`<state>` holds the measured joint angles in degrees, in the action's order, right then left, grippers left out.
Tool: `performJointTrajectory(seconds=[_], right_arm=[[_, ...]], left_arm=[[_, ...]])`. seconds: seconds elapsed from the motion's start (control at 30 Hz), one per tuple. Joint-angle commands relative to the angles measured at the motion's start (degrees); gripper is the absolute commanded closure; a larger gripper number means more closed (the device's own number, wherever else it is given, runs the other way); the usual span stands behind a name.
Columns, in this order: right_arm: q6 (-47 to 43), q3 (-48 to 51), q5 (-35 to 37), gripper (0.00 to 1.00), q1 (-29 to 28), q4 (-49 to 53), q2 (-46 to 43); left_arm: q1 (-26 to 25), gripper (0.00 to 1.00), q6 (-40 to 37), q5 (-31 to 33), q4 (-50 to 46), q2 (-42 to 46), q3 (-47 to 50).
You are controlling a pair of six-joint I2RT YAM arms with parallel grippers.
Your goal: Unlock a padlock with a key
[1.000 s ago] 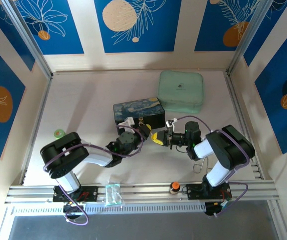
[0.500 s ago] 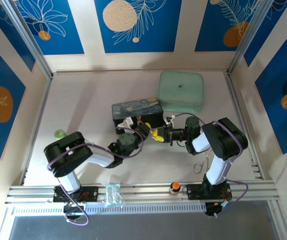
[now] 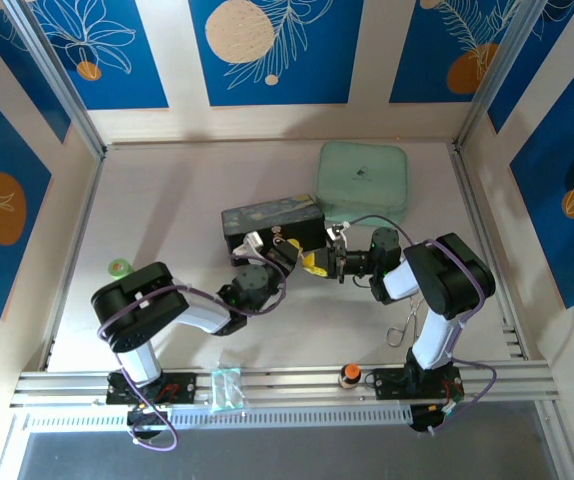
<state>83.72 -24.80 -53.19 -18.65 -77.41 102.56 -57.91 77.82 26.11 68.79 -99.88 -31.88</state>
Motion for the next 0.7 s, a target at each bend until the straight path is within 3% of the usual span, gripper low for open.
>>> performJointTrajectory(seconds=[0.0, 0.23, 0.47, 0.67], right_arm=[[-2.2, -5.7, 13.0, 1.0, -1.0, -3.0, 1.2], [0.2, -8.9, 12.1, 1.0, -0.7, -3.0, 1.4], [8.8, -14.7, -0.9, 1.0, 2.0, -2.9, 5.7], [10.5, -18.0, -7.7, 1.0, 2.5, -2.9, 9.6]], left_arm=[[-8.7, 1.0, 2.7, -23.1, 9.0, 0.4, -4.6], [-8.0, 1.0, 2.8, -23.0, 7.8, 1.1, -3.4], [-8.0, 1.0, -0.8, -23.3, 0.0, 3.3, -2.3], [-7.7, 1.0, -0.1, -26.1, 4.7, 0.0, -2.5]])
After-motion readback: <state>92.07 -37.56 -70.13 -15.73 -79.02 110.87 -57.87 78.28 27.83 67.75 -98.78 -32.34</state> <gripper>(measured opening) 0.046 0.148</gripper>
